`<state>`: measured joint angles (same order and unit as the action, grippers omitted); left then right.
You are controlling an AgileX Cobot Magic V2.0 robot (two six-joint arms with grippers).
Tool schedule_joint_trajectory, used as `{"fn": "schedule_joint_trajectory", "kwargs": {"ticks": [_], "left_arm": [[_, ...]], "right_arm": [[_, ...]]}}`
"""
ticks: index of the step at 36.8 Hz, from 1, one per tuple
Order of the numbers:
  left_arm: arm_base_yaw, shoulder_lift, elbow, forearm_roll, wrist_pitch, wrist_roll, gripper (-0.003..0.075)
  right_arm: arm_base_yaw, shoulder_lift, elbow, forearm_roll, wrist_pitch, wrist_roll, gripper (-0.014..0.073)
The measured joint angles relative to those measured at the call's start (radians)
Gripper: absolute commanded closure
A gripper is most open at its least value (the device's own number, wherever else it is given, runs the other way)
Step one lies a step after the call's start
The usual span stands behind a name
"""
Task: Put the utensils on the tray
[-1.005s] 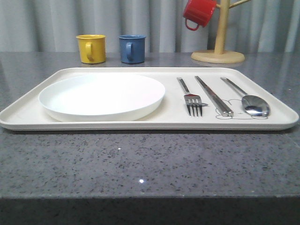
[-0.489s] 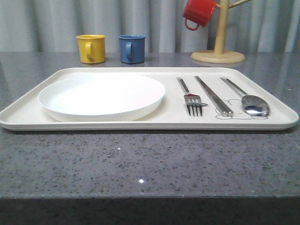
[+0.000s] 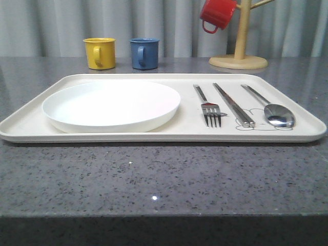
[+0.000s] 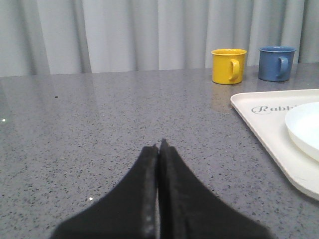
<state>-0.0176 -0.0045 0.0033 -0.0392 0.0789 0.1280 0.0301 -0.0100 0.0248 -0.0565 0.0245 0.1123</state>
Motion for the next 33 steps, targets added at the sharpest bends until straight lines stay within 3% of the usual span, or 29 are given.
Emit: {"fn": "schedule_joint_trajectory", "kwargs": {"ticks": [33], "left_arm": [[0.0, 0.0, 0.0, 0.0, 0.0, 0.0, 0.0738]], "right_arm": [[0.0, 0.0, 0.0, 0.044, 0.0, -0.058, 0.0662]]}}
